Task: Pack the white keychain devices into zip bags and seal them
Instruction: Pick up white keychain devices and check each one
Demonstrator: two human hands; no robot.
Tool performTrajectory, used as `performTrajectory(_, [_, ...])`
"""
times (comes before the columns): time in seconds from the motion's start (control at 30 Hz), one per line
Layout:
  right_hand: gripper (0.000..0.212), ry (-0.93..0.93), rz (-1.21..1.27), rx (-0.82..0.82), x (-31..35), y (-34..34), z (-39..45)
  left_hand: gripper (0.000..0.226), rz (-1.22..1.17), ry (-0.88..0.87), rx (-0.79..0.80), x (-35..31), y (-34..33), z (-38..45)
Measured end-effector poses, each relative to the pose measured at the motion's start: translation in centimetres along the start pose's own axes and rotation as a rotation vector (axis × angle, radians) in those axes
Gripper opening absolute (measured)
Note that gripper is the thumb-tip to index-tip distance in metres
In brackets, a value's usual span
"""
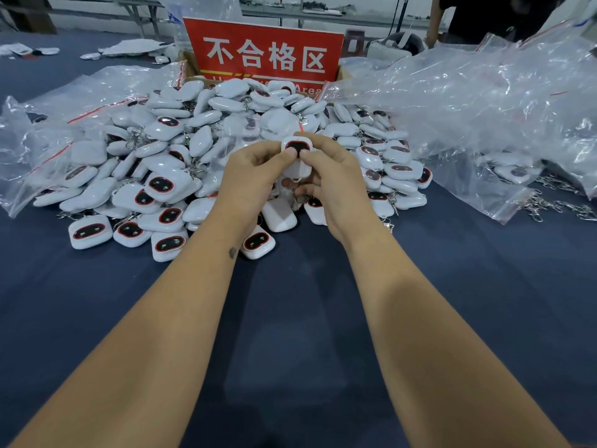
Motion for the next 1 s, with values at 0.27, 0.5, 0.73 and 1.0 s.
performTrajectory(0.27, [0.020,0.002,-0.047,-0.031,-0.2,-0.1,-0.1,0.013,-0.020,0.053,-0.002,-0.4,-0.2,-0.3])
performTrajectory(0.5, [0.021,0.008,-0.074,-0.028,-0.1,-0.1,-0.2,0.016,0.031,0.059,-0.032,-0.6,-0.4,-0.5])
performTrajectory(0.73, [0.024,0.016,-0.098,-0.009,-0.1,-0.3,-0.1,0.016,0.068,0.050,-0.074,-0.6,-0.4,-0.5])
performTrajectory(1.0, [0.023,0.002,-0.020,-0.047,0.4,-0.3,-0.2,0.024,0.040,0.038,-0.107,-1.0,-0.4,-0.6])
Point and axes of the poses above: each hand's wrist, its own z-axis towards the middle knuckle, its own y-axis out of the back of the hand, x = y × z, the point moved 2 cm from there along z, towards the middle knuckle, and after that the axes turned 11 degrees about x, right-handed, at the moved point
